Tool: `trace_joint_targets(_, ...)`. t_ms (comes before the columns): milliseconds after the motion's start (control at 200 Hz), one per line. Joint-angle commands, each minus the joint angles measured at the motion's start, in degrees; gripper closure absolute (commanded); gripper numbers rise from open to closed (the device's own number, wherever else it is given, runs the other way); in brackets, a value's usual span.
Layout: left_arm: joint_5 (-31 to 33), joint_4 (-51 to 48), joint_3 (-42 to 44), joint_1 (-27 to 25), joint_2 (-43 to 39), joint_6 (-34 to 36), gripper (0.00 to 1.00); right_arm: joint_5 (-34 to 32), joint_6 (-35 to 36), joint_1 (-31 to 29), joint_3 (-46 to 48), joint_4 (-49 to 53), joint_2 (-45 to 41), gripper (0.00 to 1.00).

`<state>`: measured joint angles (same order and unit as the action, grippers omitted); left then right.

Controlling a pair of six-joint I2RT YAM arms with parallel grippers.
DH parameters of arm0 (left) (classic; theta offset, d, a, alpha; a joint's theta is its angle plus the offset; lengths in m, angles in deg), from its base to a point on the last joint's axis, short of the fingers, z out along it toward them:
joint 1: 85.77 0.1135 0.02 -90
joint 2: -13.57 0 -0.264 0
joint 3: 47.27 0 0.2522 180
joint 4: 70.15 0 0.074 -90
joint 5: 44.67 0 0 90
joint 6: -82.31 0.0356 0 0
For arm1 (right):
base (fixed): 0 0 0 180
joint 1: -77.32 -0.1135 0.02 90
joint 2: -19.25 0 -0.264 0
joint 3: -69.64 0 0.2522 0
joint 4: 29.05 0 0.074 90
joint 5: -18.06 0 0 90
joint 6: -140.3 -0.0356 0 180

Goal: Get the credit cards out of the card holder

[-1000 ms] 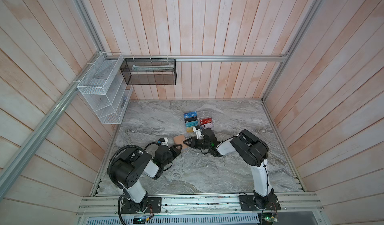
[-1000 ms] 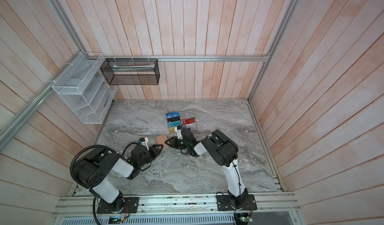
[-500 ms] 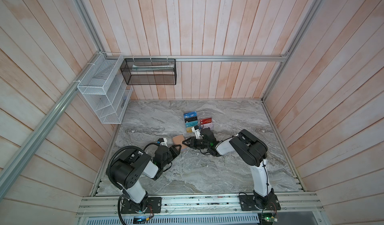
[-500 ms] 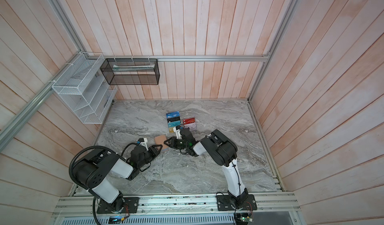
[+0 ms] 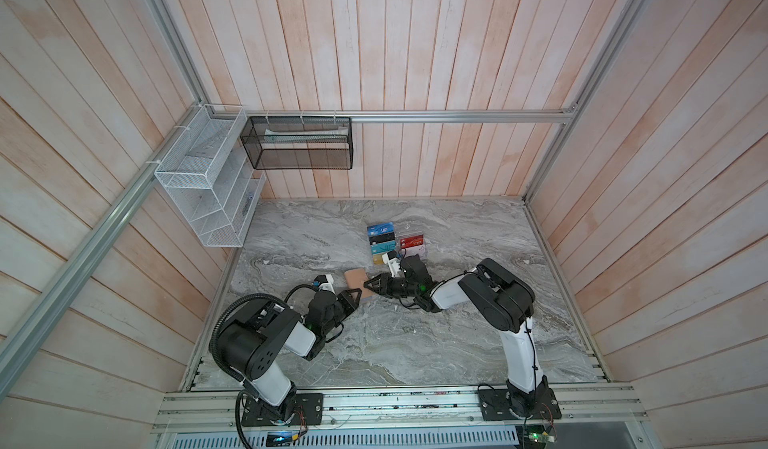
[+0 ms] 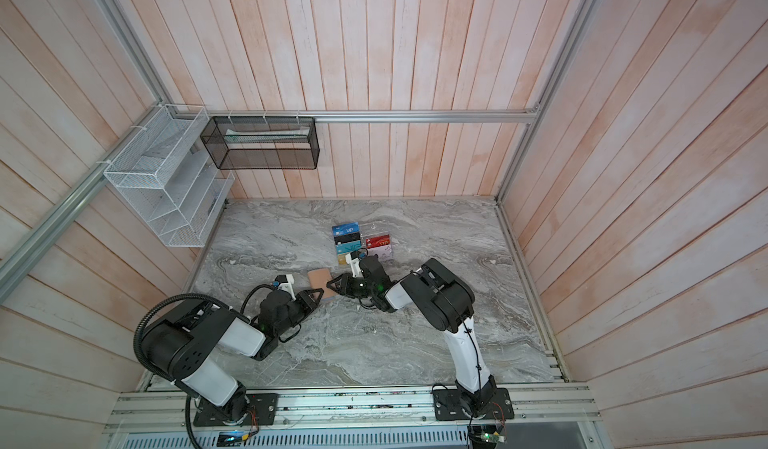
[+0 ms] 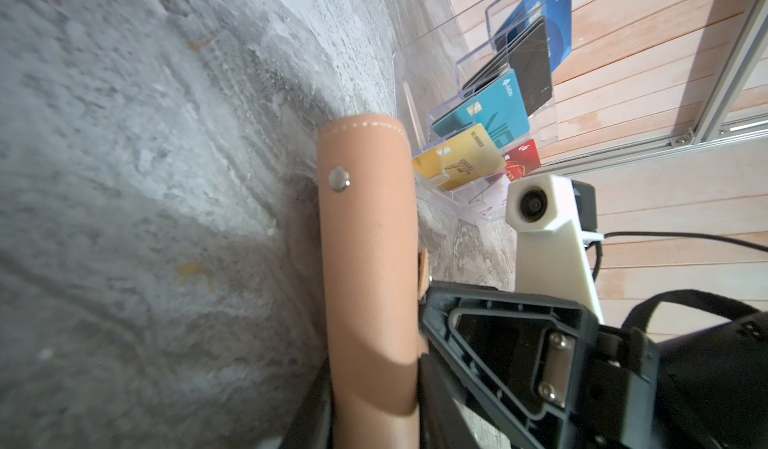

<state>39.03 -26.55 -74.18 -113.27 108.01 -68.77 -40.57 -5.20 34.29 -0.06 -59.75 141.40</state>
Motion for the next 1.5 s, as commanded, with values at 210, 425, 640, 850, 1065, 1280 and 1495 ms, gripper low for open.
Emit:
trace_joint_targets(210, -2.75, -2.28, -1.23, -1.67, -7.36, 5.79, 1.0, 2.2, 8.9, -4.5, -0.69, 16.39, -10.24, 0.57)
trace_joint_targets(425, 1.07, -15.9, -2.8, -2.84, -16.99, 11.82, 1.0, -8.35, 13.91, -3.86, -0.6, 28.45, -20.28, 0.45)
trace_joint_targets(640, 9.89, -32.32, -8.38, -6.41, -23.83, 18.43, 1.0, -18.98, 18.08, -3.91, -2.39, 38.78, -28.01, 0.29)
trace_joint_targets(850, 16.5, -38.61, -12.07, -10.45, -24.27, 21.07, 1.0, -26.1, 18.94, -3.91, -3.13, 43.59, -32.39, 0.24)
trace_joint_targets(1065, 20.98, -39.37, -13.48, -14.8, -24.47, 22.47, 1.0, -27.41, 18.37, -3.91, -4.94, 45.67, -30.69, 0.26)
trace_joint_targets(1280, 22.21, -39.06, -14.08, -16.08, -24.42, 23.2, 1.0, -24.45, 17.46, -4.01, -6.22, 45.42, -27.49, 0.34)
trace_joint_targets(1495, 22.4, -38.57, -13.9, -16.26, -24.35, 22.94, 1.0, -22.17, 16.58, -4.52, -6.14, 44.0, -25.17, 0.38)
